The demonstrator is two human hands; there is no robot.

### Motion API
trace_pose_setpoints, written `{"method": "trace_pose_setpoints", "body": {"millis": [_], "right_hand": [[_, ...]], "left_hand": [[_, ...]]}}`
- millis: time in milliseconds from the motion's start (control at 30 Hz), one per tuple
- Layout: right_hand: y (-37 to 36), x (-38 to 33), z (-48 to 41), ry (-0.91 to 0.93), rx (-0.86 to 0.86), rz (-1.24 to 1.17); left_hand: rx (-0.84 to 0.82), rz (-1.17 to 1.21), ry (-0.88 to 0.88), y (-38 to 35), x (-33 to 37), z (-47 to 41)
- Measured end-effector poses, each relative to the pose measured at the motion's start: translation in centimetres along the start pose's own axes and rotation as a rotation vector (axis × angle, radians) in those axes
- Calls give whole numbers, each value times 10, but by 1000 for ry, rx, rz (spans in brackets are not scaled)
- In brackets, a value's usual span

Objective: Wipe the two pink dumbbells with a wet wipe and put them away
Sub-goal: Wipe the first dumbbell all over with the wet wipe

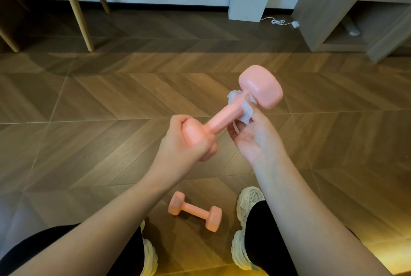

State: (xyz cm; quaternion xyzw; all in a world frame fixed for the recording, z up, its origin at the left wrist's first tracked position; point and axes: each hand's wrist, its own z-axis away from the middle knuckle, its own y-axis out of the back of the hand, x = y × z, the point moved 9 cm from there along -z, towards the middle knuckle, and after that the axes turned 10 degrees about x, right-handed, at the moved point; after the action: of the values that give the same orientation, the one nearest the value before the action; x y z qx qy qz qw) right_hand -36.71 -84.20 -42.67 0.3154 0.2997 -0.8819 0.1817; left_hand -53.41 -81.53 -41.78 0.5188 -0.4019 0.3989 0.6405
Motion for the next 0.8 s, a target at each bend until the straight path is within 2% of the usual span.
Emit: {"method": "trace_pose_setpoints", "body": {"millis": [100, 167, 233, 333, 367, 400, 433, 500, 600, 667, 733, 800], "right_hand": [[3, 1, -1, -34, 55, -94], [1, 1, 0, -38, 51, -124], [-1, -3, 1, -12, 30, -120], [-2, -7, 0, 45, -4, -87], [-3, -8, 0, 53, -20, -65], [-4, -7, 0, 54, -28, -47], [-3, -7, -1, 46, -23, -46], [0, -5, -2, 8, 18, -97], [3, 2, -2, -64, 55, -167], [1, 6, -1, -102, 55, -186], [0, 6, -1, -113, 52, -208], [1, 3, 0, -98, 42, -229]], "left_hand": [[111, -121, -282, 10, 19, -2], [124, -73, -320, 13, 21, -6], [34, 129, -134, 7, 9, -10], [-307, 597, 449, -30, -17, 6], [-387, 649, 560, -39, -19, 15], [-415, 648, 592, -44, -21, 17], [-385, 633, 554, -44, -23, 14], [-248, 503, 292, -29, -13, -1], [5, 7, -389, 5, 22, -9], [98, -135, -756, 14, 44, 4], [124, -171, -919, 14, 55, 15], [93, -170, -881, 12, 57, 11]]}}
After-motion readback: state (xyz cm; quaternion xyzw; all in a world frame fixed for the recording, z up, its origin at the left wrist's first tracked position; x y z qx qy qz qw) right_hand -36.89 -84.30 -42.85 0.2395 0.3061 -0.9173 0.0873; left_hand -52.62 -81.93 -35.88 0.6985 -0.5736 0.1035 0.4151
